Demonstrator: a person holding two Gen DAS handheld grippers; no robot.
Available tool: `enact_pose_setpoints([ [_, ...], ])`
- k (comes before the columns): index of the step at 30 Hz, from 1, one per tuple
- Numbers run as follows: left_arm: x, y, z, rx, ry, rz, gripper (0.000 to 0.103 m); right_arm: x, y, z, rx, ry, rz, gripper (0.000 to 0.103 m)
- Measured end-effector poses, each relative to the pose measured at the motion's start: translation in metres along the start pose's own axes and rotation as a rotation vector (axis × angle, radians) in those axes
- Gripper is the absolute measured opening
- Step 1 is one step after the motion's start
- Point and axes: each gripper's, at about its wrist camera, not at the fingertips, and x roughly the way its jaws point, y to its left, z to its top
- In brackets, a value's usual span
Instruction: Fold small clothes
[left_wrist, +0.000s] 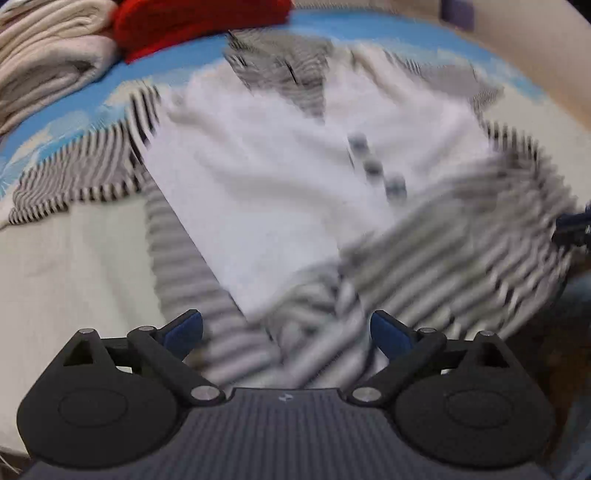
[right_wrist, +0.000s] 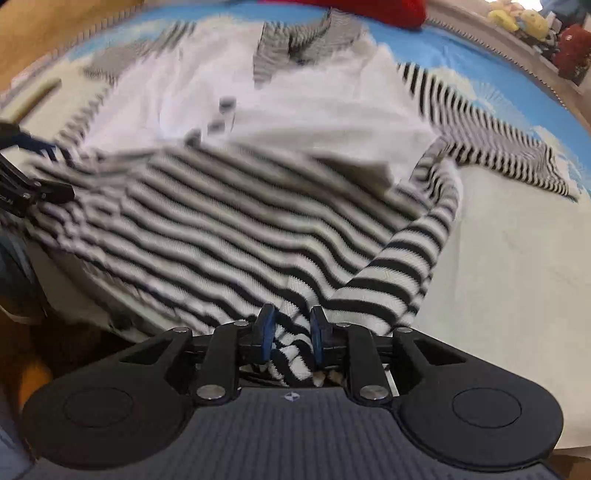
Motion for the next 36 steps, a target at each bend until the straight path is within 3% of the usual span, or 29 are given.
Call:
enact_pose_setpoints([
  [2, -0.016, 0.015, 0.03, -0.02, -0.102, 0.042, 0.099, -0.016, -0.015, 0.017, 0.078, -0.098, 0.018, 0.031],
  [4, -0.02, 0.029, 0.066, -0.02, -0.179, 0.105, 0.101, -0.027, -0.037, 0.046, 0.175, -0.214, 0.018, 0.049],
  [8, 0.004, 0.057, 0.141, -0.015, -0.264, 0.265, 0.102, -0.01, -0.077, 0.121, 0.26, -0.336, -0.019, 0.051],
  [10, 0.024, 0.073, 0.176, -0.02, -0.276, 0.294, 0.102, 0.006, -0.096, 0.157, 0.274, -0.353, -0.022, 0.051],
  [14, 0.08, 0.091, 0.234, 0.017, -0.239, 0.22, 0.102, 0.045, -0.124, 0.231, 0.243, -0.362, -0.032, 0.051],
  [18, 0.141, 0.076, 0.261, 0.199, -0.215, 0.159, 0.102, 0.103, -0.126, 0.284, 0.109, -0.287, 0.054, 0.051],
  [23, 0.218, 0.053, 0.265, 0.403, -0.109, 0.184, 0.102, 0.184, -0.107, 0.314, -0.057, -0.187, -0.019, 0.051],
  [26, 0.248, 0.05, 0.263, 0.442, -0.071, 0.168, 0.103, 0.217, -0.096, 0.319, -0.117, -0.177, -0.019, 0.052],
  [27, 0.253, 0.05, 0.263, 0.436, -0.101, 0.164, 0.103, 0.227, -0.094, 0.321, -0.137, -0.174, -0.026, 0.051],
  [28, 0.255, 0.051, 0.263, 0.425, -0.115, 0.151, 0.094, 0.235, -0.093, 0.322, -0.153, -0.173, -0.032, 0.031],
  [29, 0.257, 0.055, 0.264, 0.41, -0.119, 0.101, 0.074, 0.24, -0.092, 0.323, -0.167, -0.181, -0.03, 0.013],
  [30, 0.255, 0.057, 0.266, 0.392, -0.115, 0.054, 0.008, 0.242, -0.091, 0.323, -0.179, -0.198, -0.042, 0.003],
  [31, 0.254, 0.058, 0.269, 0.382, -0.097, 0.054, 0.008, 0.241, -0.092, 0.324, -0.177, -0.213, -0.039, 0.003],
  [34, 0.238, 0.065, 0.269, 0.373, -0.175, 0.08, 0.008, 0.214, -0.101, 0.327, -0.125, -0.301, -0.002, 0.003],
  [36, 0.227, 0.078, 0.277, 0.313, -0.215, 0.107, 0.008, 0.194, -0.113, 0.332, -0.073, -0.361, 0.028, 0.002],
])
